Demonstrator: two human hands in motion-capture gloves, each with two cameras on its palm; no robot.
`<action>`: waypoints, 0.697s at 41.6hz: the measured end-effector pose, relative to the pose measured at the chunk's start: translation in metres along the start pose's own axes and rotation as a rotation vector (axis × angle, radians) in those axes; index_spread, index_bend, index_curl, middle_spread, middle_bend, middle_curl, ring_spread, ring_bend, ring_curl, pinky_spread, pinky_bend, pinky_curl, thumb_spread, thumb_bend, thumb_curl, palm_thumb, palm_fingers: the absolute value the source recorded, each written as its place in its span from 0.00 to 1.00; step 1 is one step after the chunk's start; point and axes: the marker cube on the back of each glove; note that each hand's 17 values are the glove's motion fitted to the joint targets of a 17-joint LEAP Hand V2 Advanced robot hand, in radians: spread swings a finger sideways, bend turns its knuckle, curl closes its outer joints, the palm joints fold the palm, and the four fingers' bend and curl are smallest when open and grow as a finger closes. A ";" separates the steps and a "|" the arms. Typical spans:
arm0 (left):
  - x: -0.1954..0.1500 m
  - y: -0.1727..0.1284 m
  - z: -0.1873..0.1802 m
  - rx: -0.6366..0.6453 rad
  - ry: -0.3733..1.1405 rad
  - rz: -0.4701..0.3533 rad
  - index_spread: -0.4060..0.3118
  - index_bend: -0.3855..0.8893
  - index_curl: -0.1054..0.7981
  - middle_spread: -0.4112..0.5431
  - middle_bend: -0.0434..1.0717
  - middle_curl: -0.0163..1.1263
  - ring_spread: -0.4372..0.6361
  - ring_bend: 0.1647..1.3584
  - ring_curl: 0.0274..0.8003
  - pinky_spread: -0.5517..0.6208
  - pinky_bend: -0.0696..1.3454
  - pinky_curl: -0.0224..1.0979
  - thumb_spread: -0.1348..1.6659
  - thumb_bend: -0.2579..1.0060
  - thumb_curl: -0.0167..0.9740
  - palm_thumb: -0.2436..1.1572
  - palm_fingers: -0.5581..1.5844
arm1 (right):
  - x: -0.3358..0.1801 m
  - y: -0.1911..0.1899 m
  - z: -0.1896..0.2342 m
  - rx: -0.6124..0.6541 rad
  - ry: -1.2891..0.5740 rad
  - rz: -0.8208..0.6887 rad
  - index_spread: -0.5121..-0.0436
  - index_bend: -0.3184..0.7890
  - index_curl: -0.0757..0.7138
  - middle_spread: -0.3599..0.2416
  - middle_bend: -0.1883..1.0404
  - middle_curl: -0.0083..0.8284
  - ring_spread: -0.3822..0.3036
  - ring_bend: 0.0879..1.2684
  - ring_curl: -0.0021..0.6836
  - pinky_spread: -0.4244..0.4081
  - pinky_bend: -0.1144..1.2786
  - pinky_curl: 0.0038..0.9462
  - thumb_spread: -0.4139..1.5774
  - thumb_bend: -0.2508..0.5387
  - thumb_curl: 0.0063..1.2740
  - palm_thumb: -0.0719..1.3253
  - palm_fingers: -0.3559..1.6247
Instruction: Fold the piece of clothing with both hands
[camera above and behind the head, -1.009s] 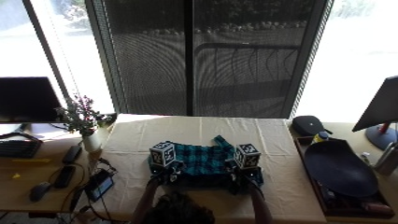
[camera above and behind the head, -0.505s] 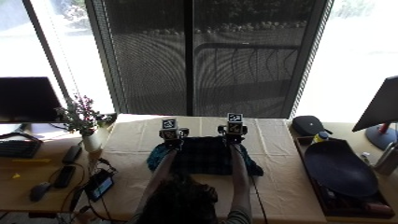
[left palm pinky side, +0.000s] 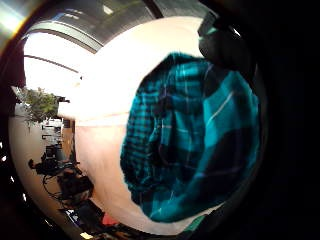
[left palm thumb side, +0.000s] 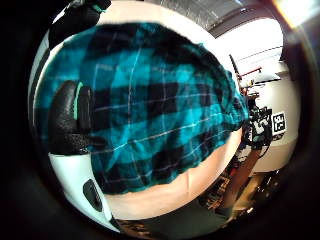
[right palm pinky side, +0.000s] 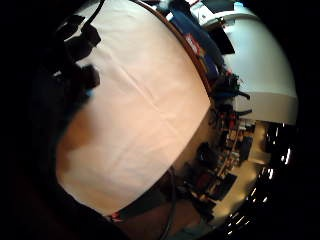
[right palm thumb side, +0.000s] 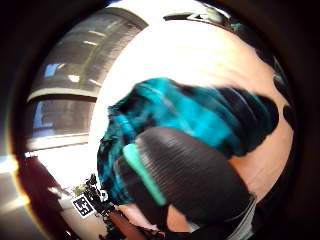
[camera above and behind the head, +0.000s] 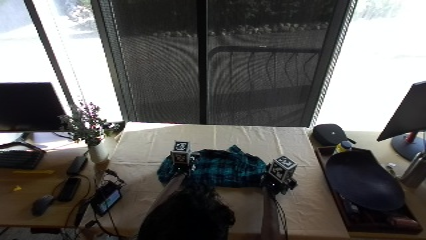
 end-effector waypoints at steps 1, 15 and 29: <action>0.005 -0.004 0.003 0.042 0.036 0.044 0.30 0.44 0.51 0.22 0.22 0.40 0.30 0.24 0.45 0.46 0.35 0.39 0.79 0.23 0.37 0.77 0.52 | 0.016 -0.001 0.008 -0.013 0.087 0.127 0.41 0.31 0.36 0.41 0.28 0.44 0.51 0.49 0.56 0.46 0.67 0.42 0.81 0.19 0.16 0.26 0.47; -0.048 -0.037 0.029 0.412 -0.298 -0.077 0.36 0.43 0.53 0.40 0.13 0.31 0.54 0.22 0.40 0.60 0.41 0.39 0.86 0.17 0.27 0.49 0.41 | -0.016 0.007 0.059 -0.232 -0.529 -0.105 0.44 0.25 0.13 0.59 0.34 0.45 0.33 0.72 0.66 0.22 0.85 0.45 0.80 0.49 0.22 0.37 0.58; -0.016 0.000 0.014 -0.005 0.235 0.086 0.39 0.42 0.53 0.45 0.19 0.28 0.61 0.26 0.40 0.63 0.46 0.38 0.90 0.20 0.25 0.44 0.40 | -0.064 -0.006 0.026 0.039 -0.655 -0.121 0.41 0.40 0.29 0.26 0.30 0.48 0.16 0.58 0.61 0.08 0.65 0.38 0.64 0.57 0.36 0.69 0.73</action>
